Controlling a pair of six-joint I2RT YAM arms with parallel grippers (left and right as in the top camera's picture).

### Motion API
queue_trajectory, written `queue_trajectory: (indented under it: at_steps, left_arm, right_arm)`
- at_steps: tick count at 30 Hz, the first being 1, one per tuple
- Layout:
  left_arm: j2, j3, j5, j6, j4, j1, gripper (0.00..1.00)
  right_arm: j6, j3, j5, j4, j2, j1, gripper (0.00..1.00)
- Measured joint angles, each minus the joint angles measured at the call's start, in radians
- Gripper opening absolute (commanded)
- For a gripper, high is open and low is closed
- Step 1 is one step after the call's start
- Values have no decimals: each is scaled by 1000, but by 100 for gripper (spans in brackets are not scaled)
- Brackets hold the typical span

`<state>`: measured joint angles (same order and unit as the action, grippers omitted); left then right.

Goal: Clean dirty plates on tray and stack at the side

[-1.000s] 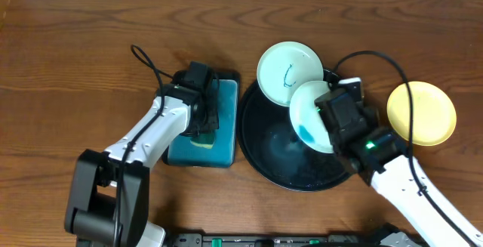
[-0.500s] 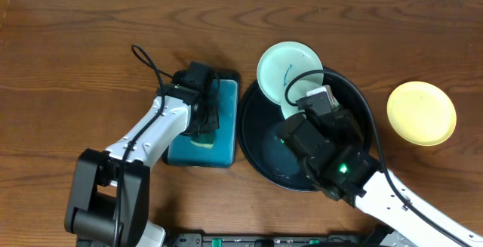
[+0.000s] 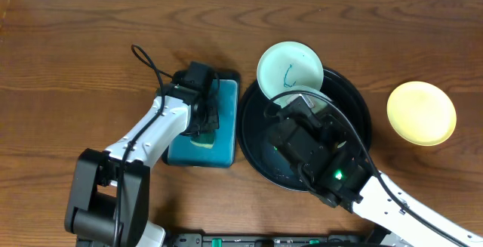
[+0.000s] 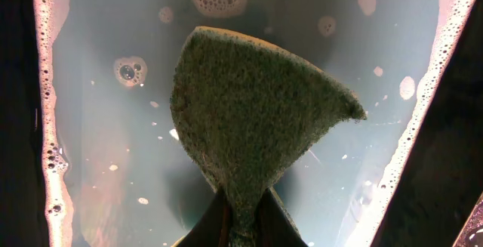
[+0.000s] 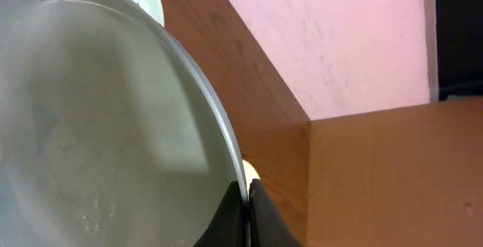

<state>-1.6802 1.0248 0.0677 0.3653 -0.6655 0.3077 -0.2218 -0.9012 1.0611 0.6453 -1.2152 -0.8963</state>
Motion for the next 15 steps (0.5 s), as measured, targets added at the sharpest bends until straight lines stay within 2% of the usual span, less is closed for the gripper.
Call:
queue_trajectory:
  at_steps: [15]
  left_arm:
    - [0, 0, 0, 0, 0, 0, 8]
  right_arm:
    - [-46, 0, 45, -34, 0, 0, 1]
